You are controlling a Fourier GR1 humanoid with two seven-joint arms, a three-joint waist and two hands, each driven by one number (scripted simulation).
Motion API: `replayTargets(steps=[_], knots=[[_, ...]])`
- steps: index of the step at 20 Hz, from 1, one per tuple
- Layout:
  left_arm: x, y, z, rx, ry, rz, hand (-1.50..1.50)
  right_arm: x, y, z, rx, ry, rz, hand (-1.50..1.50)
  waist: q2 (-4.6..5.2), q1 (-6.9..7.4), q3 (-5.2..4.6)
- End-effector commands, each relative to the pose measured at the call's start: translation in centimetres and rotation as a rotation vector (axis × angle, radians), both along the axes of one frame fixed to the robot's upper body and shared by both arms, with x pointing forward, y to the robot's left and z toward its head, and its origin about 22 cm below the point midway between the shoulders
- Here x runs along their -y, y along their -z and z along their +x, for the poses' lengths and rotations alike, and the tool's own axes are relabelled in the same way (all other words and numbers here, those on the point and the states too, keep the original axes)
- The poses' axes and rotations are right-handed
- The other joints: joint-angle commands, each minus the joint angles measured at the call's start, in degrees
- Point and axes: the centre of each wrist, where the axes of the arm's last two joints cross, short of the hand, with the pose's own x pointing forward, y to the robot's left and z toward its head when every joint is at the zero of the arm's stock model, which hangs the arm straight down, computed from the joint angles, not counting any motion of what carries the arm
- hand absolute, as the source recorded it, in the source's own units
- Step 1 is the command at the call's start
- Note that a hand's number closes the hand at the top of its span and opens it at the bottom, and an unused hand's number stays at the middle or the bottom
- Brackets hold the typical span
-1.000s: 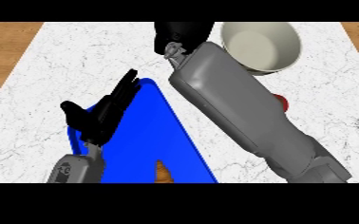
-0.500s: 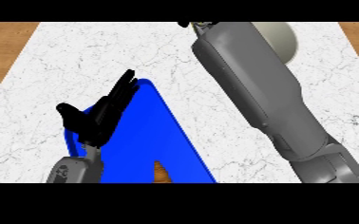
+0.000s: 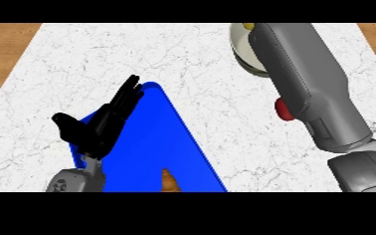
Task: Pick the lemon from the plate and place it in the bowl
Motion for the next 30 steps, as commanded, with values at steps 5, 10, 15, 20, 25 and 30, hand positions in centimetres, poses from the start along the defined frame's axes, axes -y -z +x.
replayTargets(steps=[5, 10, 15, 20, 25, 30], knots=[[0.9, -0.2, 0.1, 0.023, 0.03, -0.003, 0.0, 8.3, 5.3, 2.1, -0.057, 0.095, -0.038, 1.5, 0.63, 1.1, 0.03], [1.1, -0.4, 0.4, 0.027, 0.038, 0.008, 0.0, 11.5, 6.5, 2.4, -0.226, 0.247, 0.108, 1.5, 1.18, 2.09, 0.08], [3.0, -0.2, 1.0, 0.041, 0.049, -0.003, 0.0, 13.5, 6.3, 2.3, -0.095, 0.17, 0.215, -1.5, 1.48, 2.1, 0.14], [1.0, -0.1, 0.6, 0.021, 0.016, -0.013, 0.0, 13.9, 7.7, 1.8, 0.15, 0.129, 0.36, -1.5, 0.99, 1.48, 0.22], [0.9, 0.3, -0.7, 0.008, 0.01, -0.009, 0.0, 11.5, 5.5, 1.7, 0.558, 0.038, 0.465, -1.5, 0.0, 1.04, 0.31], [-1.0, 1.4, 0.1, -0.016, -0.034, -0.008, 0.0, 6.6, 6.9, 0.0, 0.714, -0.159, 0.553, -1.5, -0.86, -2.0, 0.1]])
